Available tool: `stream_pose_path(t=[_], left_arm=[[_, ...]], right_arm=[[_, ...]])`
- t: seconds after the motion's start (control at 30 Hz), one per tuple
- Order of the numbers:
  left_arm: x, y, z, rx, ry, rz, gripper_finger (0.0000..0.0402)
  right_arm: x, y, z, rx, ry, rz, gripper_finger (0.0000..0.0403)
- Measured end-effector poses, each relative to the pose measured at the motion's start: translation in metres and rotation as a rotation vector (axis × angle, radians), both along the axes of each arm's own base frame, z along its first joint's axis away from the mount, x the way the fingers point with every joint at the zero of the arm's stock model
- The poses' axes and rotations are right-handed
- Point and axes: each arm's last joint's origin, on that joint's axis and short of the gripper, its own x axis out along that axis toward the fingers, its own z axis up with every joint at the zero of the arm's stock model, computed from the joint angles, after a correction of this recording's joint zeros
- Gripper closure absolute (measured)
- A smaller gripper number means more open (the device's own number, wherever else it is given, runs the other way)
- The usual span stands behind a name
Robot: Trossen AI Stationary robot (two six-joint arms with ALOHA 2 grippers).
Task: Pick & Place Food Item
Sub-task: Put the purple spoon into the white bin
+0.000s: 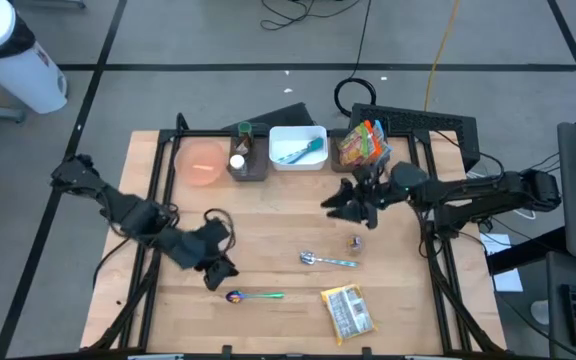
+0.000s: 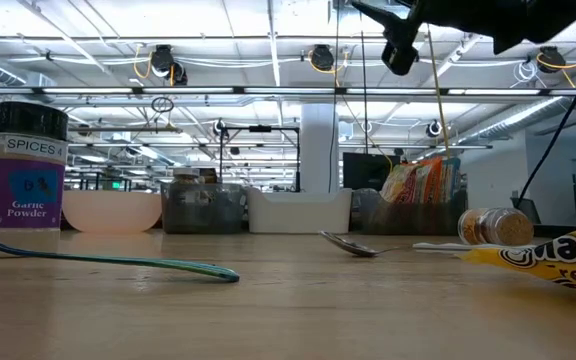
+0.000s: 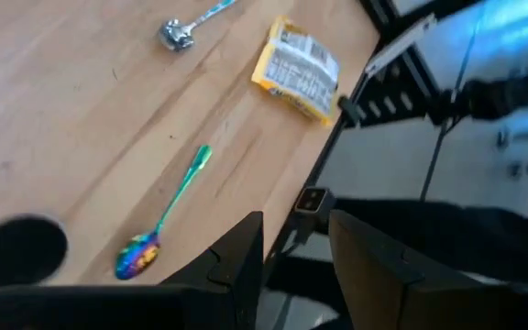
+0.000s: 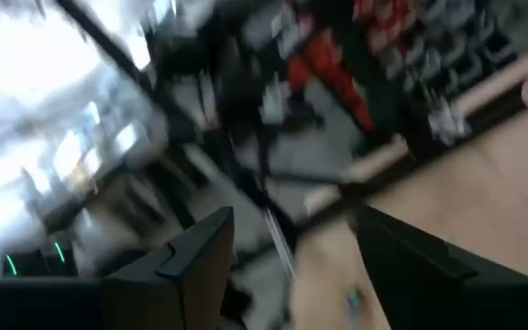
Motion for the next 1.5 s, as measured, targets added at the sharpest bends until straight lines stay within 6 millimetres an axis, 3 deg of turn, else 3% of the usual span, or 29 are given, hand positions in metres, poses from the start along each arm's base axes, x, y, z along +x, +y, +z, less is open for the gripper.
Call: stream_pose_path(t=[0.13, 0.27, 0.53, 0.8, 1.13, 1.5], left_arm=[[0.0, -0.021, -0.007, -0.001, -0.01, 0.087, 0.027], [0.021, -0.043, -0.019, 0.007, -0.073, 0.055, 0.027], [0.058, -0.07, -0.074, 0.027, 0.078, -0.122, 0.027], [0.071, -0.071, -0.104, 0.263, 0.094, -0.371, 0.027], [0.067, -0.059, -0.114, 0.584, 0.131, -0.608, 0.027], [0.072, -0.057, -0.141, 0.521, 0.185, -0.636, 0.027]], right_arm=[[0.001, 0.008, -0.006, -0.126, 0.069, 0.098, 0.0176], [0.001, 0.013, -0.013, -0.168, 0.123, 0.144, 0.0182], [0.0, 0.021, -0.015, -0.202, 0.132, 0.172, 0.0184], [-0.001, 0.022, -0.022, -0.156, 0.204, 0.174, 0.0186], [-0.003, 0.02, -0.036, -0.074, 0.282, 0.115, 0.0187], [-0.008, 0.018, -0.049, -0.034, 0.249, 0.036, 0.0191]])
